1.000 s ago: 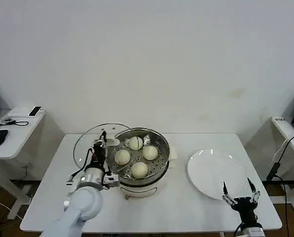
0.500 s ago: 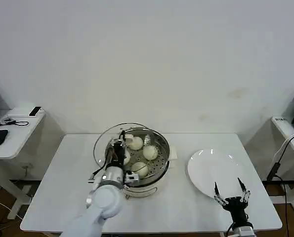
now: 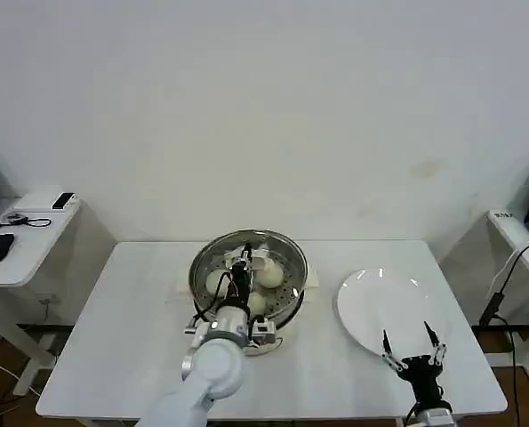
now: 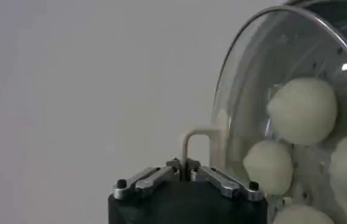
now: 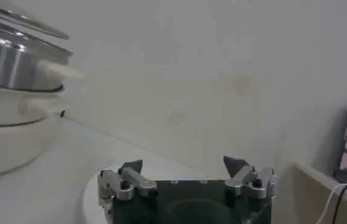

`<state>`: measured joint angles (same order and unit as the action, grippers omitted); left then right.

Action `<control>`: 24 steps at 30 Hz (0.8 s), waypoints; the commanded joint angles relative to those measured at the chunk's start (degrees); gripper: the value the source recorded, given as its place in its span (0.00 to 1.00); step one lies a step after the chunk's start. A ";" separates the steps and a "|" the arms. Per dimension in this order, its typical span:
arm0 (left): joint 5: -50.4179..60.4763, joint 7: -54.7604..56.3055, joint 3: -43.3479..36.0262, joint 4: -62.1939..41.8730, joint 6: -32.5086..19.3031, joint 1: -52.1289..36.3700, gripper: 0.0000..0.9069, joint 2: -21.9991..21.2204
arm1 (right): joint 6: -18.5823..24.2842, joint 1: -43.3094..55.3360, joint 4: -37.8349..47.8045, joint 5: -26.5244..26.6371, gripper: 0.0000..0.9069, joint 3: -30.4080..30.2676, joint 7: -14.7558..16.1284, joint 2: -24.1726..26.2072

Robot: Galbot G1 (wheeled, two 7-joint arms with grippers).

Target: Take steamed baozi put them in steamer then cover it.

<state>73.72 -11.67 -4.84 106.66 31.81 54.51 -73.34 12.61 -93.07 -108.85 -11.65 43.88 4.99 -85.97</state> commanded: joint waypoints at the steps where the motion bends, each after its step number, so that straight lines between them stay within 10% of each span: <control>1: 1.91 -0.36 -1.22 -0.39 -0.33 0.04 0.00 -0.96 | 0.04 0.03 0.04 -0.34 1.00 -0.37 -0.03 -0.20; 24: 5.50 -1.76 0.55 -1.31 -2.13 -0.05 0.00 -0.02 | 0.07 0.03 0.23 -1.06 1.00 -1.25 0.02 -0.46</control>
<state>78.66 -13.34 -4.51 105.79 29.87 54.70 -73.25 12.68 -93.03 -108.61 -12.61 42.74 4.98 -86.40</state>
